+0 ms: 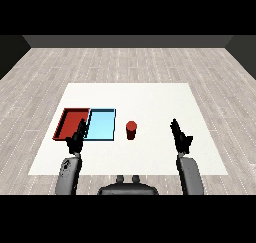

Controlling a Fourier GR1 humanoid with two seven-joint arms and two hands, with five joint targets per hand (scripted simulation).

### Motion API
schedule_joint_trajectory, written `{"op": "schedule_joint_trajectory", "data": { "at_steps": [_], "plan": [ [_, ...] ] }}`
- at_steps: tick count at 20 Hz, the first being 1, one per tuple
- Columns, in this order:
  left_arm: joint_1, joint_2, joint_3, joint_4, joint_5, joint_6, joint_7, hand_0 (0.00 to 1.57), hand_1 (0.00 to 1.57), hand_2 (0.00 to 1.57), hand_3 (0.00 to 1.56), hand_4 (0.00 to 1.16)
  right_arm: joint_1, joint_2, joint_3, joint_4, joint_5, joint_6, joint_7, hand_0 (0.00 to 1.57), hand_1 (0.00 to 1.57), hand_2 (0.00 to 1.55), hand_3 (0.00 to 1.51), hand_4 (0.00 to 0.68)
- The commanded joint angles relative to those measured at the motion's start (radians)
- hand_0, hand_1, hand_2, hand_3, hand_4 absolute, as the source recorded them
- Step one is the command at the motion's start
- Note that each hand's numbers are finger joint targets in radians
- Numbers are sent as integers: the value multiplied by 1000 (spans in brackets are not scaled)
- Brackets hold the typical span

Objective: Pick the red can and put it in the red box

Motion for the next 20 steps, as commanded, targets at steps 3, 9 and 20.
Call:
{"op": "schedule_joint_trajectory", "data": {
  "at_steps": [3, 9, 20],
  "plan": [
    [-19, -1, -3, 2, 16, -26, 26, 0, 0, 0, 0, 0, 9, 8, -7, 5, -14, 42, -18, 0, 0, 0, 0, 0],
    [-52, -24, 12, -92, 51, -51, -282, 0, 0, 0, 0, 0, -23, 33, -3, -50, -75, 114, -284, 0, 0, 0, 0, 0],
    [-60, -29, 31, 14, 76, -74, -398, 0, 0, 0, 0, 0, 53, 54, 0, -1, -54, 141, -443, 0, 0, 0, 0, 0]
  ]
}}
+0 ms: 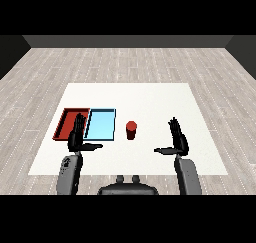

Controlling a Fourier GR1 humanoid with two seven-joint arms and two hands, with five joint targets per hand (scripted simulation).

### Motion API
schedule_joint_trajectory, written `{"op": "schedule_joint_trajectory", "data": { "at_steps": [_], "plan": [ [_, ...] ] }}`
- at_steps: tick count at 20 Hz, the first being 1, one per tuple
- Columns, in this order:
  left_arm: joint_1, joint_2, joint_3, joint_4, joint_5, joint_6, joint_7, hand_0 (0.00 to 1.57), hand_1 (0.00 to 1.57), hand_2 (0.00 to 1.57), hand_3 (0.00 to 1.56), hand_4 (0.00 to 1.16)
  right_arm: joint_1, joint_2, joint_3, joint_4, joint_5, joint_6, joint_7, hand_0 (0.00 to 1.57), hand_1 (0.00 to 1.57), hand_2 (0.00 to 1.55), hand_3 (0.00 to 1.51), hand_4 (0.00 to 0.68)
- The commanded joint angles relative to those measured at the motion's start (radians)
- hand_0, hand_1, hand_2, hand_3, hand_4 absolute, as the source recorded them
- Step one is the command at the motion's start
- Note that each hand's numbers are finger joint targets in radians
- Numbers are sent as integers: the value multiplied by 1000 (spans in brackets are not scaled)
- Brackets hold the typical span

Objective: Pick the red can and put it in the red box

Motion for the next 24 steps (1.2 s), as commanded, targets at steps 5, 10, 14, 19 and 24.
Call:
{"op": "schedule_joint_trajectory", "data": {
  "at_steps": [5, 10, 14, 19, 24],
  "plan": [
    [23, -7, -19, 11, -37, 17, -41, 0, 0, 0, 0, 0, -112, -21, -41, 75, -4, 0, 27, 0, 0, 0, 0, 0],
    [-32, 9, 25, 110, -16, 7, -95, 0, 0, 0, 0, 0, -110, 36, 22, 61, 29, -32, 40, 0, 0, 0, 0, 0],
    [4, 9, 17, 77, -20, 9, -85, 0, 0, 0, 0, 0, -66, 20, 32, -45, -3, -1, 123, 0, 0, 0, 0, 0],
    [-23, -18, -2, 108, -45, 46, -94, 0, 0, 0, 0, 0, -153, 62, 46, 120, 1, -42, 56, 0, 0, 0, 0, 0],
    [35, -2, -14, -60, -17, 34, 31, 0, 0, 0, 0, 0, -183, 46, 3, 223, -51, 8, 31, 0, 0, 0, 0, 0]
  ]
}}
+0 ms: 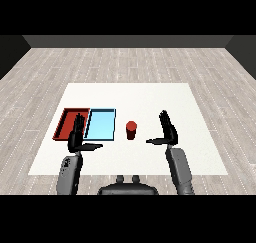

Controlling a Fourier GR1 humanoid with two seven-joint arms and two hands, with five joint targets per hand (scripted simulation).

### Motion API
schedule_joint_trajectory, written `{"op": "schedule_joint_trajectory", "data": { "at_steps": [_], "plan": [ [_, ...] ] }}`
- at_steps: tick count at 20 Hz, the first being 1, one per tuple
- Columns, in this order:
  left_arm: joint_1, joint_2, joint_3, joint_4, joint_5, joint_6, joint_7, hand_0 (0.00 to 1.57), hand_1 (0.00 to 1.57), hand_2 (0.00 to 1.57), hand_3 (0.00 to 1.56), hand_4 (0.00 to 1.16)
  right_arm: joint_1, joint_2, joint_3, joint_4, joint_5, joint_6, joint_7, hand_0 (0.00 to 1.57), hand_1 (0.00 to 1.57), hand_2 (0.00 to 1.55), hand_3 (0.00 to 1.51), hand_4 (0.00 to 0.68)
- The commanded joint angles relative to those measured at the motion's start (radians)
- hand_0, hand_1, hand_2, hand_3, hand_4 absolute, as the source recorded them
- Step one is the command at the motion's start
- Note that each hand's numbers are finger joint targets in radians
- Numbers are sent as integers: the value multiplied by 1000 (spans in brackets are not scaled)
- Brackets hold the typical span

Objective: Pick the red can and put it in the red box

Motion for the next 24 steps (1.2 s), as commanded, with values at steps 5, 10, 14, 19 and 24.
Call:
{"op": "schedule_joint_trajectory", "data": {
  "at_steps": [5, 10, 14, 19, 24],
  "plan": [
    [-75, 12, 18, 18, 32, -3, 55, 0, 0, 0, 0, 0, -14, 4, 45, 39, -46, -18, -4, 0, 0, 0, 0, 0],
    [-83, -12, 10, 79, 5, 25, -12, 0, 0, 0, 0, 0, -107, 12, 36, 257, -80, -6, -101, 0, 0, 0, 0, 0],
    [56, 11, -2, -52, 15, -19, -29, 0, 0, 0, 0, 0, -132, 16, 172, 172, -128, -165, -22, 0, 0, 0, 0, 0],
    [-4, 3, 5, -25, 36, -9, 25, 0, 0, 0, 0, 0, -208, 16, 261, 375, -215, -227, -179, 0, 0, 0, 0, 0],
    [-28, 17, 34, -6, 86, -34, 41, 0, 0, 0, 0, 0, -194, 16, 286, 439, -250, -210, -231, 0, 0, 0, 0, 0]
  ]
}}
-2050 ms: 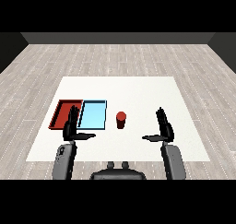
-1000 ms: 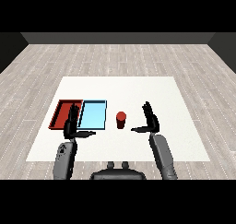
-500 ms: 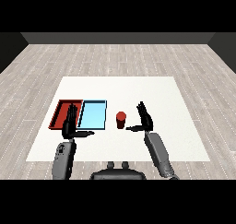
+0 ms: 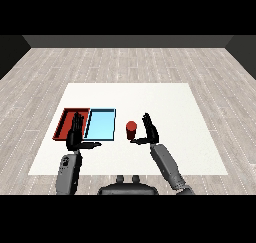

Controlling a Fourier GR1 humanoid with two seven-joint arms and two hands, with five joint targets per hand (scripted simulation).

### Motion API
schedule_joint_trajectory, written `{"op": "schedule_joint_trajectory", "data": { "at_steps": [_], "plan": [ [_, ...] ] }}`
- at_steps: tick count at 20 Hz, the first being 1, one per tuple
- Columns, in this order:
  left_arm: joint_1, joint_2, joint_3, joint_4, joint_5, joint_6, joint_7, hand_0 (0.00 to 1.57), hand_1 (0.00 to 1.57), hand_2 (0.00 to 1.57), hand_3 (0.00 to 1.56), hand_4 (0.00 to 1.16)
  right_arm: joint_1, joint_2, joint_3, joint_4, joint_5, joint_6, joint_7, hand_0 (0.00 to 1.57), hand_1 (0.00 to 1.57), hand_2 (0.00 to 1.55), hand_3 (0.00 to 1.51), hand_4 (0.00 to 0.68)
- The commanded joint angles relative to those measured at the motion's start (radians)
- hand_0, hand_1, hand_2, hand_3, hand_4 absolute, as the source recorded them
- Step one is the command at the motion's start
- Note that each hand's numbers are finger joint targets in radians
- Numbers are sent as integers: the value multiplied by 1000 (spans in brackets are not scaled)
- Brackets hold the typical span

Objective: Pick the red can and put it in the red box

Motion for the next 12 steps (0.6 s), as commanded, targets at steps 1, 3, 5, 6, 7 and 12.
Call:
{"op": "schedule_joint_trajectory", "data": {
  "at_steps": [1, 3, 5, 6, 7, 12],
  "plan": [
    [8, 2, 2, 13, -2, -5, -22, 0, 0, 0, 0, 0, -63, 0, 53, 160, -52, -19, -118, 0, 0, 0, 0, 0],
    [61, 15, 4, -35, 14, -35, -44, 0, 0, 0, 0, 0, 32, 0, 42, -25, -3, -30, -4, 0, 0, 0, 0, 0],
    [-13, 8, 14, 10, 16, -4, 3, 0, 0, 0, 0, 0, -59, 0, 64, 59, -60, -71, -10, 0, 0, 0, 0, 0],
    [53, -26, -33, -8, -18, 4, -39, 0, 0, 0, 0, 0, -94, 0, -1, 196, -58, 10, -99, 0, 0, 0, 0, 0],
    [20, 9, -3, -25, 26, -33, -2, 0, 0, 0, 0, 0, -135, 0, 71, 236, -123, -61, -110, 0, 0, 0, 0, 0],
    [-18, 25, 18, 36, 29, -40, -11, 0, 0, 0, 0, 0, -7, 0, 125, 61, -115, -93, -65, 0, 0, 0, 0, 0]
  ]
}}
